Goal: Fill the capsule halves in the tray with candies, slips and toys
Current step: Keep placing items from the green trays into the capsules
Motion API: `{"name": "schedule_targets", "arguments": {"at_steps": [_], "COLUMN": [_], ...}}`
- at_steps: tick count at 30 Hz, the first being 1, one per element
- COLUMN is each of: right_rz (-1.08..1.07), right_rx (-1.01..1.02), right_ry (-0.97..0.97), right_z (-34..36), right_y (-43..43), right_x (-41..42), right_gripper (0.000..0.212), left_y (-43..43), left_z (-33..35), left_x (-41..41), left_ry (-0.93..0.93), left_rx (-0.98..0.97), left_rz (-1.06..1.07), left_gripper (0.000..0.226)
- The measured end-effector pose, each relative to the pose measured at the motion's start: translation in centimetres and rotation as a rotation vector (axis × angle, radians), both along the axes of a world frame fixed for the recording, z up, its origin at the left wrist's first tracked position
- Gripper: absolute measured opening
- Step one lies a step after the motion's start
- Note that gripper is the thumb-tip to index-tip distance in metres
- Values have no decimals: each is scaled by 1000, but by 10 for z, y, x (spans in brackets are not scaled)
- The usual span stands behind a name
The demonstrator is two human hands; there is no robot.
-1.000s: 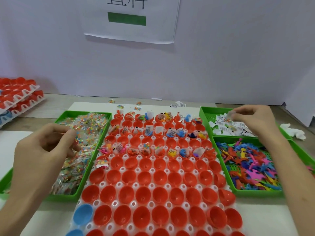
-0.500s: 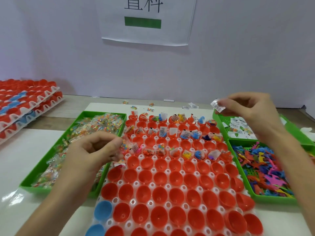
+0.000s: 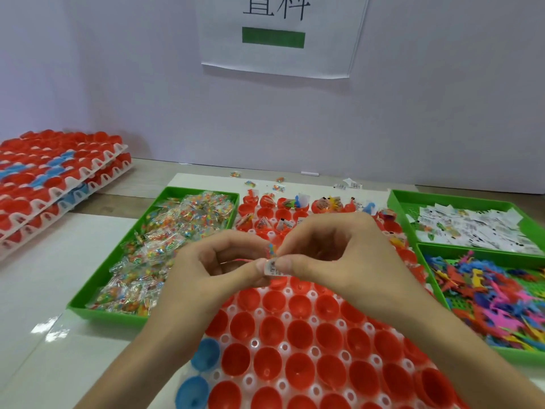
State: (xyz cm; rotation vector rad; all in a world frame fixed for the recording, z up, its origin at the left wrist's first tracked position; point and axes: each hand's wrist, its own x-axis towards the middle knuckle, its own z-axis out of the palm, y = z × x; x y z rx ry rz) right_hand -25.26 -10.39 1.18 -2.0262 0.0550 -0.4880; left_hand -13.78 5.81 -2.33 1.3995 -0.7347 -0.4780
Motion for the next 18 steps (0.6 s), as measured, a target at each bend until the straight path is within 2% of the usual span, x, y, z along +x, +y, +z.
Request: {"name": "schedule_targets", "arguments": {"at_steps": [4, 10, 18], "right_rz": [-99, -196, -123], "right_rx": [61, 27, 120], "right_ry": [-7, -3, -64], "right_z": [-6, -9, -11], "right_y": [4, 9, 13], "right_x": [3, 3, 1], "right_gripper": [10, 15, 16], "left_y": [0, -2, -3], "left_z": [4, 1, -2], "left_x": [-6, -5, -6], "left_ry": [75, 159, 137], "left_rx": [-45, -83, -108], "left_rz": [-102, -135, -74], "left_gripper": [26, 41, 20]}}
